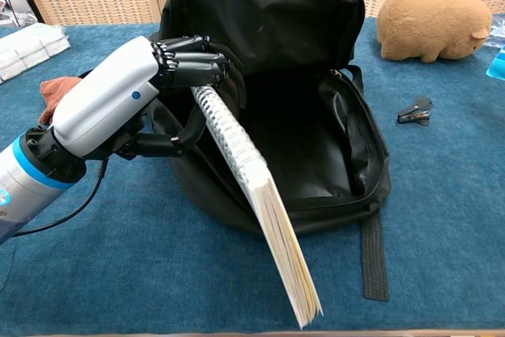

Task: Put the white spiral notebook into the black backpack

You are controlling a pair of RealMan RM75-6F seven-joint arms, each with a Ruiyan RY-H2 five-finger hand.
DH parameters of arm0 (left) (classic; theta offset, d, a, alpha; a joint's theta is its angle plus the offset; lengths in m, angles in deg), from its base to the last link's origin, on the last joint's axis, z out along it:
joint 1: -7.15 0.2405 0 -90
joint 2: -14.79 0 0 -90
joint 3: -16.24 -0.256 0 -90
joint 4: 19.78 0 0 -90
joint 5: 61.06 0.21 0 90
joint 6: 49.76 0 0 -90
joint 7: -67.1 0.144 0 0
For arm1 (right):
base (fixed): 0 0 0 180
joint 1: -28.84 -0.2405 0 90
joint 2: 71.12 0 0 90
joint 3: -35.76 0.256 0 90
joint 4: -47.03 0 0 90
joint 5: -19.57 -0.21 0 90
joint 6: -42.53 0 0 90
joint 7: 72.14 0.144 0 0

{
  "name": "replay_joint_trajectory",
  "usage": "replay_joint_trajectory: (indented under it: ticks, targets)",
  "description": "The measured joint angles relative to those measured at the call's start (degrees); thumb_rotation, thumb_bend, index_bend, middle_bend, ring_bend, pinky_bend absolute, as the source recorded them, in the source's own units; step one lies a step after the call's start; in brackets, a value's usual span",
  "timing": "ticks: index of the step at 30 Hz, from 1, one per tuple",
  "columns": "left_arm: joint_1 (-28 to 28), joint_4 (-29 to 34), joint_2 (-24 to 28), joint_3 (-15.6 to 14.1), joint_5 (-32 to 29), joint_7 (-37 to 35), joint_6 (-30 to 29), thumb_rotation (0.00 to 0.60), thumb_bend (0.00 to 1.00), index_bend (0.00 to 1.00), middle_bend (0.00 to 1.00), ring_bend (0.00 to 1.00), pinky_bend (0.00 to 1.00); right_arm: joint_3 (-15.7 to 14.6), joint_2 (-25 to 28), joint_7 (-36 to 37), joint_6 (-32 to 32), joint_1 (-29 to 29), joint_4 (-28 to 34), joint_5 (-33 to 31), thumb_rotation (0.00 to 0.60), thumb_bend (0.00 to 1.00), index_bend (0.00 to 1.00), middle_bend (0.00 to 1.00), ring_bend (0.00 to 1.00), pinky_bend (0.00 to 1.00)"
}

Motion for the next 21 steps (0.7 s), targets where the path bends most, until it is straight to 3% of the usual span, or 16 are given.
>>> replay_joint_trajectory:
  ticks: [9,21]
  targets:
    - [-0.34,-4.69,0.48,-1.08,-1.51,1.77,4.59,0.6,0.71,0.88,0.5,0.29,0.34,-1.95,1.44,1.94,-1.75,1.83,4.64,3.9,0.6,0.64,0.54,0.49,0.39,0.6]
    - [0.99,-8.31,2.31,-6.28,-0.09,6.08,9.02,0.6,0.71,0.89,0.53,0.32,0.4,-2.59,1.7,4.12,-2.89,0.97,6.36,5.57,0.6,0.64,0.54,0.49,0.39,0.6]
